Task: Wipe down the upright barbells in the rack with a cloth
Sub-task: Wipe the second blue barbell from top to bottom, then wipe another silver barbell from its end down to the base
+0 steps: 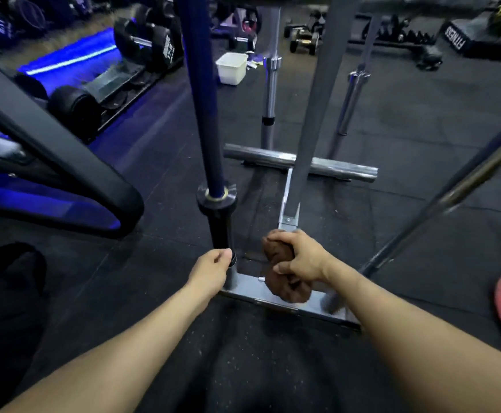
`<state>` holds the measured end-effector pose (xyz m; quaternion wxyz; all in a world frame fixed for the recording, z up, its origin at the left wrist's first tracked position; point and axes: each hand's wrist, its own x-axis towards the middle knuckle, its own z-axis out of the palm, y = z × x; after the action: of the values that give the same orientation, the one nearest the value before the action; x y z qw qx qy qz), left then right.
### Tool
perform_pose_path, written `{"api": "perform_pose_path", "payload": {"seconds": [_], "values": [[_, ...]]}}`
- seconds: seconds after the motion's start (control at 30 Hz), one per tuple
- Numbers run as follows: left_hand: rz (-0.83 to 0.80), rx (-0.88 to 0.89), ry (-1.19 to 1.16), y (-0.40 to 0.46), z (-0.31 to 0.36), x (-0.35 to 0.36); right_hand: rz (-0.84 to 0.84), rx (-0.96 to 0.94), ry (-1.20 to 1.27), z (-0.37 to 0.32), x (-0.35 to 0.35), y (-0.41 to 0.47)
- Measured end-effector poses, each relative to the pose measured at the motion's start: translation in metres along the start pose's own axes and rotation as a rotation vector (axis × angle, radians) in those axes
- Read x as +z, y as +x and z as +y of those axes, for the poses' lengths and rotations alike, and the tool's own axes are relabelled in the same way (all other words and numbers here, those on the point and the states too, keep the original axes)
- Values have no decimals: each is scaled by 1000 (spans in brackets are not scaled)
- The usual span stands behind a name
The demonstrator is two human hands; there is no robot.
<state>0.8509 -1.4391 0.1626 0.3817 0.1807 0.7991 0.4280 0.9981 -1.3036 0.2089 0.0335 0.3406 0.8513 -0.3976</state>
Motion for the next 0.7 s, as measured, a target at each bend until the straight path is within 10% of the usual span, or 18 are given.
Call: {"api": "perform_pose_path", "payload": {"seconds": [0.7], "values": [[-348,191,111,-275,381,-118,143,78,581,-284,-288,-231]]}}
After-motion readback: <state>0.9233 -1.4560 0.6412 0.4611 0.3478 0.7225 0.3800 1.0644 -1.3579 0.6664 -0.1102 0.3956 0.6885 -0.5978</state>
